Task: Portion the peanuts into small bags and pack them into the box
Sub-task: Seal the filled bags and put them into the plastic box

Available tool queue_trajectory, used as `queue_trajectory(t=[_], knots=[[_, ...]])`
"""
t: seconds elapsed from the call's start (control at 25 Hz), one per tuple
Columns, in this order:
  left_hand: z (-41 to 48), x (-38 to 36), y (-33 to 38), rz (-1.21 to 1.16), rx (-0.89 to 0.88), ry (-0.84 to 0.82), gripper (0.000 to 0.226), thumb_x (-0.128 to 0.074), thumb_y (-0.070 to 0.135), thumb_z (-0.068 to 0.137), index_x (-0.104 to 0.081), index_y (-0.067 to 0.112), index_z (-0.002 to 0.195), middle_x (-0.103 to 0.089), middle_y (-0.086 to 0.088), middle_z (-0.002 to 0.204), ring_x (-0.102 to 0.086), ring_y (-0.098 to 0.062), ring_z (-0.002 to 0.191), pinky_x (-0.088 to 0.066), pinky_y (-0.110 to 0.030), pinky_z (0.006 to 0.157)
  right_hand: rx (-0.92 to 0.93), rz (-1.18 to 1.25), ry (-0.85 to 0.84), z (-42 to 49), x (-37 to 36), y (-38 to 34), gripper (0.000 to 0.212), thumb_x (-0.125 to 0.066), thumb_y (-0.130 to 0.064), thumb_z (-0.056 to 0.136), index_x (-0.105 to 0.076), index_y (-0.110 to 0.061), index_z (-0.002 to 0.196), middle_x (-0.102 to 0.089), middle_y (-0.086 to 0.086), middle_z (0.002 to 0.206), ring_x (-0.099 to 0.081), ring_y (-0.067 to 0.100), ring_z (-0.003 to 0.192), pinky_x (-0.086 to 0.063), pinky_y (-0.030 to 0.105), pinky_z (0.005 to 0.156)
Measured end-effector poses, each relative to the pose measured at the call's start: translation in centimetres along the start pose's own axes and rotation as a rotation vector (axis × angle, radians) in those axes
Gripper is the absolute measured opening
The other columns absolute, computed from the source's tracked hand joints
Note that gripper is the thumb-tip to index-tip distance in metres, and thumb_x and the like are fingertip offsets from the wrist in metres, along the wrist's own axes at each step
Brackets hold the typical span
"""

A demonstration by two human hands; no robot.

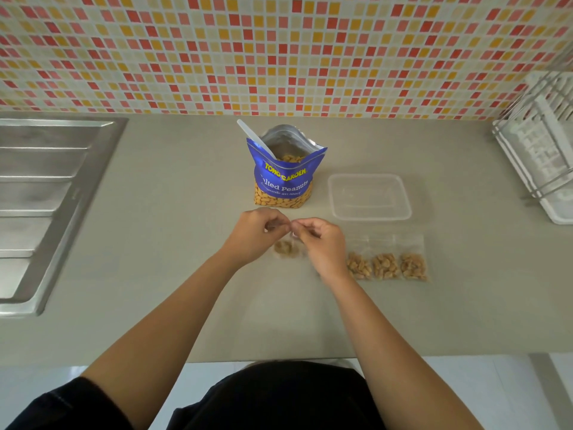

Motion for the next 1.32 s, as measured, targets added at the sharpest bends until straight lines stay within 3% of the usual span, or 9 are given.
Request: queue_trajectory(t=[0.12,0.36,0.48,0.6,0.8,1.0,1.08,1.16,1.32], knots=[[0.0,0.5,0.7,0.041,-0.053,0.042,0.006,-0.066,0.013,0.082,-0.068,0.008,0.081,-0.059,0.003,0.075,-0.05,0.0,0.067,-0.036,-0.002,0.064,0.089,-0.163,0.049,-0.1,0.3,-1.4,0.013,-0.065,-0.013,0.083,-0.066,-0.021,0.073,-0.069,0.0,0.069,-0.069,0.019,0.071,-0.052,0.026,0.07],[0.1,1.7,-0.3,0.024,0.004,0.034,0.009,-0.066,0.016,0.084,-0.066,0.008,0.082,-0.058,0.007,0.072,-0.051,-0.001,0.066,-0.038,-0.004,0.062,0.173,-0.223,0.077,-0.2,1.7,-2.6,0.006,-0.067,-0.014,0.082,-0.066,-0.017,0.076,-0.066,-0.006,0.07,-0.066,0.017,0.07,-0.051,0.025,0.072],[-0.9,0.6,-1.6,-0.305,0.099,-0.021,0.009,-0.066,0.021,0.084,-0.062,0.014,0.089,-0.063,0.005,0.084,-0.059,-0.006,0.075,-0.046,-0.017,0.076,0.051,-0.05,0.025,-0.2,1.7,-1.4,0.011,-0.068,-0.015,0.082,-0.065,-0.02,0.073,-0.068,-0.005,0.07,-0.065,0.014,0.068,-0.053,0.029,0.076],[-3.0,-2.3,-2.1,-0.625,0.179,-0.112,0.03,-0.069,0.012,0.08,-0.051,0.022,0.102,-0.064,-0.004,0.101,-0.065,-0.015,0.087,-0.052,-0.032,0.085,-0.05,0.138,0.011,-0.2,2.3,-0.4,0.01,-0.068,-0.016,0.083,-0.067,-0.021,0.075,-0.07,0.0,0.073,-0.067,0.014,0.07,-0.054,0.035,0.082],[-4.3,-4.8,-2.8,-0.521,0.27,-0.026,0.035,-0.07,0.01,0.079,-0.048,0.027,0.101,-0.067,-0.006,0.084,-0.066,-0.022,0.073,-0.053,-0.037,0.078,0.116,-0.31,0.041,0.3,3.7,-0.5,0.009,-0.064,-0.023,0.085,-0.072,-0.021,0.088,-0.072,-0.001,0.092,-0.067,0.01,0.085,-0.05,0.019,0.08],[-4.2,-6.6,-3.7,-0.148,0.28,-0.081,0.034,-0.065,0.017,0.084,-0.055,0.012,0.116,-0.066,-0.006,0.088,-0.061,-0.017,0.072,-0.049,-0.02,0.069,0.222,-0.779,0.007,0.7,2.4,1.4,0.019,-0.061,-0.017,0.085,-0.07,-0.015,0.101,-0.073,0.008,0.094,-0.066,0.026,0.089,-0.053,0.035,0.078],[-4.2,-6.8,-3.4,0.026,0.208,-0.066,0.033,-0.063,0.018,0.085,-0.057,0.009,0.116,-0.065,-0.01,0.094,-0.06,-0.02,0.077,-0.047,-0.024,0.075,0.256,-0.902,-0.009,0.7,1.8,2.0,0.026,-0.062,-0.017,0.085,-0.065,-0.012,0.11,-0.071,0.01,0.098,-0.061,0.031,0.095,-0.051,0.037,0.081],[-4.3,-6.6,-3.4,0.151,0.163,-0.053,0.035,-0.062,0.02,0.085,-0.057,0.008,0.118,-0.06,-0.013,0.102,-0.061,-0.025,0.081,-0.048,-0.032,0.083,0.303,-0.9,0.014,0.5,1.9,1.7,0.028,-0.062,-0.018,0.084,-0.063,-0.009,0.111,-0.067,0.014,0.101,-0.059,0.034,0.096,-0.048,0.038,0.083],[-2.9,-5.2,-2.1,0.149,0.139,0.049,0.034,-0.061,0.019,0.086,-0.058,0.005,0.117,-0.053,-0.013,0.11,-0.062,-0.026,0.081,-0.052,-0.037,0.081,0.439,-0.704,0.161,0.3,5.4,-1.0,0.016,-0.061,-0.012,0.083,-0.066,-0.007,0.097,-0.067,0.011,0.092,-0.063,0.03,0.08,-0.053,0.037,0.074]])
Point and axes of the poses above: each hand's wrist, its own z-axis towards the middle knuckle, its own x-axis out of the back of the hand, y = z × x, the point moved 8 cm from there along z, towards the middle knuckle
